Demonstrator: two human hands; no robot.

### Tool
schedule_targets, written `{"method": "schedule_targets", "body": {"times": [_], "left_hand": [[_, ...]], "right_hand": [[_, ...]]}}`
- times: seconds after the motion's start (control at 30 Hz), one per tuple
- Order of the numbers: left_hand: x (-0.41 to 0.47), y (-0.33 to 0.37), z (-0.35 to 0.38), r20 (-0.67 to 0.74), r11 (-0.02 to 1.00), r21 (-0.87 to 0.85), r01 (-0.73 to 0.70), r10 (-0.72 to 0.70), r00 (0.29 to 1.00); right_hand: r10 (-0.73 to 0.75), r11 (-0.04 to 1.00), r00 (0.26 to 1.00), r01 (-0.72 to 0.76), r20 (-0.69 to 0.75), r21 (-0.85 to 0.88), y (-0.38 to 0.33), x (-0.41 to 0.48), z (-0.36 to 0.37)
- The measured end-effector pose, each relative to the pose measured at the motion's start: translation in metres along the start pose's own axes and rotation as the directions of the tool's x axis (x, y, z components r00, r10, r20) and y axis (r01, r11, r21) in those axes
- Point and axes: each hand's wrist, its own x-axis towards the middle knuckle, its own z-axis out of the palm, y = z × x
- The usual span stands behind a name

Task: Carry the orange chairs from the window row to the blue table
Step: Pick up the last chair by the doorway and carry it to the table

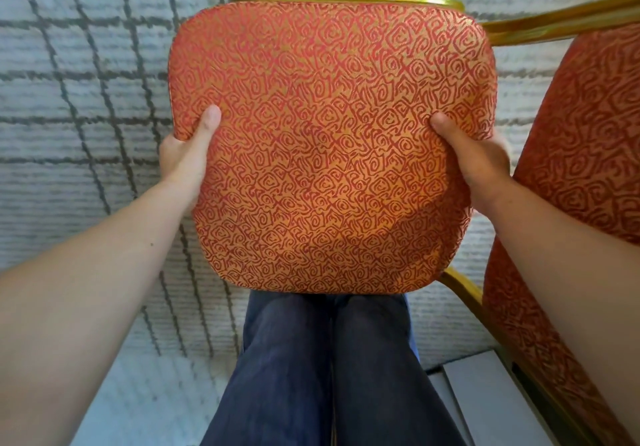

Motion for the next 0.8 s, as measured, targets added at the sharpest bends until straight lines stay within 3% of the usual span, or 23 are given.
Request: {"method": "schedule_targets", "body": {"times": [0.47,0.8], "left_hand": [[-0.018,0.024,-0.013,0.033,0.992,0.110,-0.056,0.052,0.998],[-0.102,0.110,-0.098,0.006,0.993,0.088,-0.082,0.082,0.997]], "right_hand": [[-0.015,1.000,1.000,0.015,0.008,-0.006,-0.018,-0.021,-0.013],[-0.118,0.991,0.993,0.118,0.017,-0.060,-0.102,-0.137,-0.066]]}}
